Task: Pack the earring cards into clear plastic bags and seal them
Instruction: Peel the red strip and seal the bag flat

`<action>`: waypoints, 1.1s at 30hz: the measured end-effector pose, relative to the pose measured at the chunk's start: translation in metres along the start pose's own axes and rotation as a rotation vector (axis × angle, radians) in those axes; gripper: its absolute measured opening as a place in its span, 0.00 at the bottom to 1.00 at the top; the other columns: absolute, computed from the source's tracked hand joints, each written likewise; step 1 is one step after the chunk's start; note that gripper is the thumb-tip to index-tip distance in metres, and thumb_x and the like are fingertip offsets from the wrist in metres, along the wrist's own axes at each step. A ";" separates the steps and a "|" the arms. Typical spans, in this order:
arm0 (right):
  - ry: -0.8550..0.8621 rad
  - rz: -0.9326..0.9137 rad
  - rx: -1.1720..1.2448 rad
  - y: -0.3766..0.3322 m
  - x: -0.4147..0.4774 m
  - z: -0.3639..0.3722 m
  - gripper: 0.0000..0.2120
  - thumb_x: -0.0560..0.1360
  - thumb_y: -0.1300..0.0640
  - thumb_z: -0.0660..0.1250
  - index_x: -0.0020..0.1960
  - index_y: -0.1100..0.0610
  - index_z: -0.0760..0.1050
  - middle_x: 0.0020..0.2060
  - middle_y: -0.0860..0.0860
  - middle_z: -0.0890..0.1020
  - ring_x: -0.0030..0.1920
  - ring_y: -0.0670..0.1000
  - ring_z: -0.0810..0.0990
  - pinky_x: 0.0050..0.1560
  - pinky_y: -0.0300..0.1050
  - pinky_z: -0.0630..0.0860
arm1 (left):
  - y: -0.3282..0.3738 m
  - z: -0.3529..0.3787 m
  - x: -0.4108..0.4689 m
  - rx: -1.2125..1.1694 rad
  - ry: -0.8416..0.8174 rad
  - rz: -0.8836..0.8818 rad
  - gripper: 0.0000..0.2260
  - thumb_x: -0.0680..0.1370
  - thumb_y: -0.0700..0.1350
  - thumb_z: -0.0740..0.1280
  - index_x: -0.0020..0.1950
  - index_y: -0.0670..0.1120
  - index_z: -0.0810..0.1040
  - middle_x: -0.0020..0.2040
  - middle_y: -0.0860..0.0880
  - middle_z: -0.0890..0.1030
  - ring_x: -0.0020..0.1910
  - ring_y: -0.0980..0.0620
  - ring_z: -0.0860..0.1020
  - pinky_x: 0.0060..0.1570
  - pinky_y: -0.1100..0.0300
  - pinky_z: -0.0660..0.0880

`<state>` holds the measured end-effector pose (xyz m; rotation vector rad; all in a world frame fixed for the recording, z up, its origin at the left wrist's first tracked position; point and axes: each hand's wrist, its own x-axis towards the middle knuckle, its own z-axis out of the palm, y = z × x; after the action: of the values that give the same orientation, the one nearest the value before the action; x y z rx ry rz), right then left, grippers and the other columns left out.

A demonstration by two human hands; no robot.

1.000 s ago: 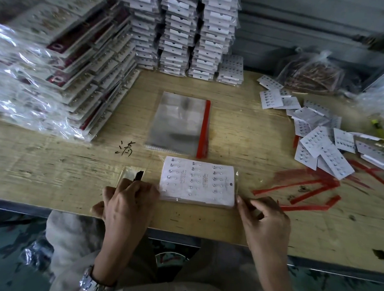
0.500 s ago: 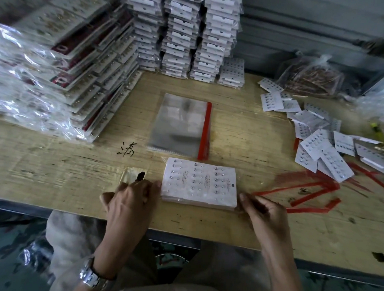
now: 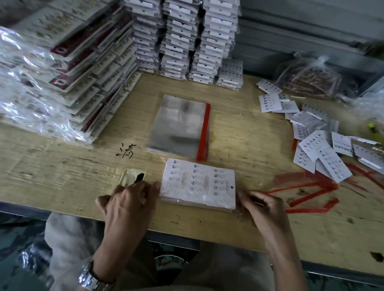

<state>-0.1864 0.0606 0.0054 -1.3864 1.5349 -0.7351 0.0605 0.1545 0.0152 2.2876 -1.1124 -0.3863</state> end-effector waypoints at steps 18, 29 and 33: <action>0.062 -0.185 -0.164 0.005 0.010 -0.003 0.11 0.76 0.54 0.70 0.36 0.43 0.77 0.29 0.35 0.81 0.34 0.34 0.79 0.36 0.28 0.73 | -0.002 0.003 -0.004 0.041 0.155 0.115 0.13 0.80 0.56 0.64 0.52 0.48 0.79 0.49 0.50 0.80 0.48 0.46 0.76 0.48 0.52 0.60; -0.019 0.029 -0.068 -0.004 -0.004 -0.008 0.08 0.74 0.48 0.71 0.40 0.51 0.83 0.29 0.47 0.83 0.27 0.41 0.77 0.30 0.34 0.72 | -0.014 0.011 -0.015 -0.041 0.128 0.148 0.19 0.77 0.61 0.58 0.44 0.48 0.80 0.42 0.51 0.84 0.41 0.50 0.72 0.42 0.53 0.67; 0.001 -0.041 -0.146 -0.002 -0.004 -0.004 0.10 0.75 0.51 0.72 0.37 0.53 0.83 0.32 0.44 0.84 0.30 0.40 0.78 0.28 0.29 0.68 | -0.015 0.010 -0.015 -0.044 0.114 0.140 0.20 0.77 0.62 0.58 0.40 0.49 0.80 0.38 0.53 0.83 0.40 0.53 0.68 0.41 0.55 0.64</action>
<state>-0.1894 0.0633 0.0098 -1.5289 1.5909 -0.6588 0.0558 0.1698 -0.0012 2.1503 -1.1863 -0.2206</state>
